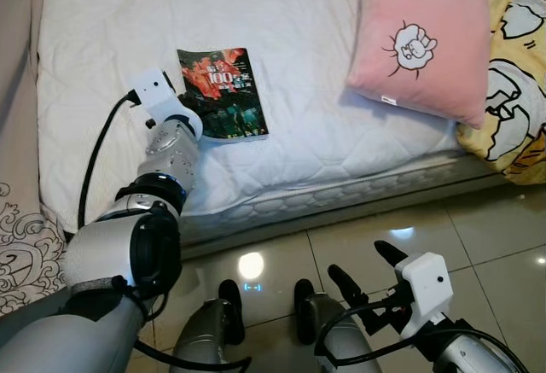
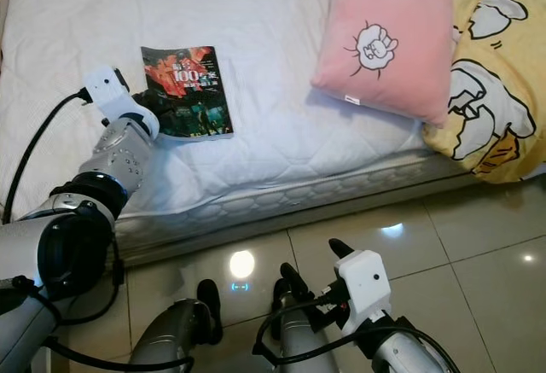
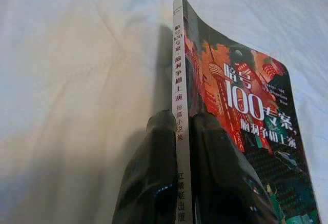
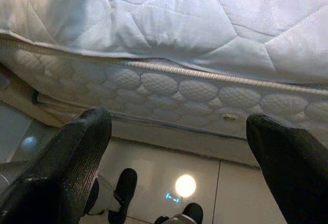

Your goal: Clean up the room

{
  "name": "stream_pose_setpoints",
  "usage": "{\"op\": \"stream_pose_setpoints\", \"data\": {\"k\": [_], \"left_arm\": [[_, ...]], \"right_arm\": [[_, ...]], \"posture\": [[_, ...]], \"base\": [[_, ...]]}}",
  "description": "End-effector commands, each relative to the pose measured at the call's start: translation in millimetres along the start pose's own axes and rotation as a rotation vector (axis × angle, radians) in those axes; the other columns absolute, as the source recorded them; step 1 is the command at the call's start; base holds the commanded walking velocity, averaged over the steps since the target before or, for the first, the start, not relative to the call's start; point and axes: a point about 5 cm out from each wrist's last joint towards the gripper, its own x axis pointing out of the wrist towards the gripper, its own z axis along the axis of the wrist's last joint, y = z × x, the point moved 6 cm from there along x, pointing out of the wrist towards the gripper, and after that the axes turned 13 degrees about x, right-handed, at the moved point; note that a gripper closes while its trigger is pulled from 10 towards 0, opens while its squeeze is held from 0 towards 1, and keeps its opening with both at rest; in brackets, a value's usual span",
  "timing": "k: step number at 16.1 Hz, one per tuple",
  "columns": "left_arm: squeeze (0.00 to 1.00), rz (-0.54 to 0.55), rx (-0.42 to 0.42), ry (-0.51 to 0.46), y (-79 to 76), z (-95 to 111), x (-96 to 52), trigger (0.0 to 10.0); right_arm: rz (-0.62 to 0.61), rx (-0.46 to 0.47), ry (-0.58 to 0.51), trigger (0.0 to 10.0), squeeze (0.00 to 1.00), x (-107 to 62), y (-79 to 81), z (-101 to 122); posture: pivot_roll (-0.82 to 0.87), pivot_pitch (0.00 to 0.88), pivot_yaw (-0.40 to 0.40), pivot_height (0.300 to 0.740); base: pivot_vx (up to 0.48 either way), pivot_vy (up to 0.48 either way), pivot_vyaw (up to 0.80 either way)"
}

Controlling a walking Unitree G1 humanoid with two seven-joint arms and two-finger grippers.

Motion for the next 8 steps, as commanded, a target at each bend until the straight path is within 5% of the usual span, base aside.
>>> {"op": "stream_pose_setpoints", "data": {"k": [1,8], "left_arm": [[0.0,0.009,0.076,0.025,5.8,-8.3,-1.0,0.0],[0.0,0.046,0.098,0.032,19.7,-7.2,-0.5,0.0]], "right_arm": [[-0.007,0.004,0.019,10.0,0.0,-4.9,-0.9,-3.0],[-0.004,-0.001,0.026,10.0,0.0,-0.6,-3.9,-3.2]], "posture": [[-0.37,0.373,-0.043,0.74],[-0.36,0.361,-0.046,0.74]], "base": [[0.0,0.0,0.0],[0.0,0.0,0.0]]}}
